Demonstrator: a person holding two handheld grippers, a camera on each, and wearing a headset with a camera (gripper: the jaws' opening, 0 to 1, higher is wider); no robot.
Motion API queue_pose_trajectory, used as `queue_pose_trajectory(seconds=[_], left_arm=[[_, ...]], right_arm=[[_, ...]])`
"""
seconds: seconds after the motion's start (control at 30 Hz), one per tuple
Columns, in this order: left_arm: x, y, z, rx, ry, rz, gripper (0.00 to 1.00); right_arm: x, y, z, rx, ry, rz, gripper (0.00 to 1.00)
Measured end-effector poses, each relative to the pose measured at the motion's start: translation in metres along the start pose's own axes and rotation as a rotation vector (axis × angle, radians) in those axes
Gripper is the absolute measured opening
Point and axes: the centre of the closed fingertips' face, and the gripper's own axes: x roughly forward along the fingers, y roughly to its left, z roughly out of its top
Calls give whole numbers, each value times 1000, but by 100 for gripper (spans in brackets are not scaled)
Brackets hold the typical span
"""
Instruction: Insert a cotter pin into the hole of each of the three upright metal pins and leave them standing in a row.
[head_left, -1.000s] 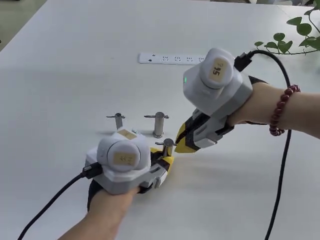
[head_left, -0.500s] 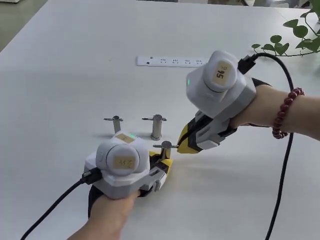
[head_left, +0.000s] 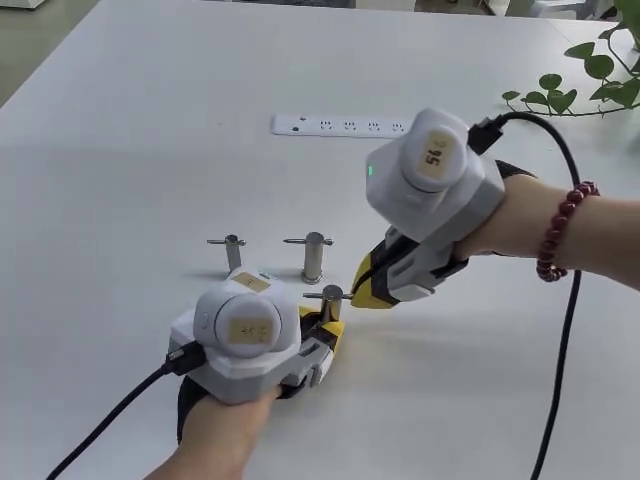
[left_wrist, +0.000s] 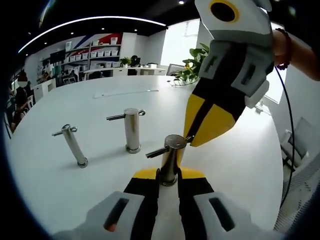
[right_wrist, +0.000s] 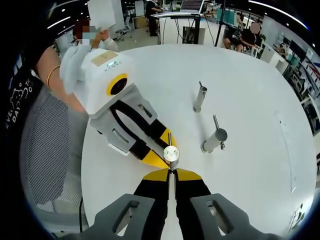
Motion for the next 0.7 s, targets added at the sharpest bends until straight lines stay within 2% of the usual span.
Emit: queue_pose_trajectory(seconds=[0.17,0.47,0.7], left_arm=[[0,0,0,4,1,1,12],[1,0,-1,6,3,5,12],[1,1,-1,-8,7,8,12]], right_arm=[[1,1,2,-41,3,-1,0],[2,1,5,-71,-2,0,0],[2,-2,5,-55,-6,-1,0]])
